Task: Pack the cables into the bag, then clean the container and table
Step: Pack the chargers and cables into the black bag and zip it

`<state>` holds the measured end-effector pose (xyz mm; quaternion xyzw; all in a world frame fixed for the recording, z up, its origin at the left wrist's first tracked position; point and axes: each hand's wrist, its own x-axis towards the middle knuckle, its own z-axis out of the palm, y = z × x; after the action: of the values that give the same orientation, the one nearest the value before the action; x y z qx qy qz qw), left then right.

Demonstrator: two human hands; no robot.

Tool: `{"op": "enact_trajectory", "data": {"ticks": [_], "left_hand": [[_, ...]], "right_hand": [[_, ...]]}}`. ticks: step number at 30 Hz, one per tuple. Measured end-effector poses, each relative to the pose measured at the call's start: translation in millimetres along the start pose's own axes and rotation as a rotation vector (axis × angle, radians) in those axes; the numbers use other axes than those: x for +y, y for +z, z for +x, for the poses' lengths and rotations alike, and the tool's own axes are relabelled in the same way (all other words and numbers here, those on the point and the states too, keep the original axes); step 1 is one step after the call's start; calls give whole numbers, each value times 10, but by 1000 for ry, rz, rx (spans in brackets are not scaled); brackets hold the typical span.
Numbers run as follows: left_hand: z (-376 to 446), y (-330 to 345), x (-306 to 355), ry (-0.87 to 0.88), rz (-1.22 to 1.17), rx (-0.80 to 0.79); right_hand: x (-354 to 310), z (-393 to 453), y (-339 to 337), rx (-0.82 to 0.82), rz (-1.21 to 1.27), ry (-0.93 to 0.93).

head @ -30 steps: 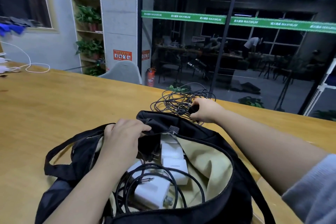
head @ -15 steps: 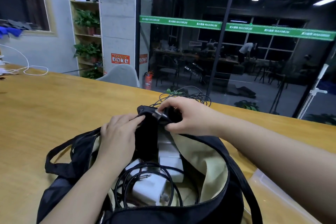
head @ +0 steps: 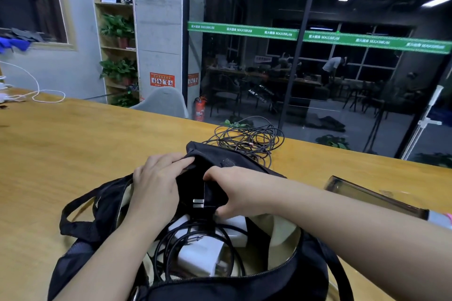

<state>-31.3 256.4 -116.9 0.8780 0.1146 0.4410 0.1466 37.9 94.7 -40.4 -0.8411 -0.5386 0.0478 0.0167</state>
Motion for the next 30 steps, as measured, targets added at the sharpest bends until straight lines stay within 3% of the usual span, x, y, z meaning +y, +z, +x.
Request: {"op": "enact_trajectory", "data": {"ticks": [6,12,20,25,30], "left_hand": [[-6,6,-11,30,-4,3],[-2,3,-31,31,-18,4],[-16,-19,30,-2,-60,-125],[-41,-5,29,-10,-69,-198],[-35,11,29,-41,-49,-220]], "right_hand": [[36,119,103,41,12,-7],[78,224,166,237,44,-77],[258,137,55,392,88,-146],[488,166,-25,469,52,-66],[880,296,-116,413,-8,189]]}}
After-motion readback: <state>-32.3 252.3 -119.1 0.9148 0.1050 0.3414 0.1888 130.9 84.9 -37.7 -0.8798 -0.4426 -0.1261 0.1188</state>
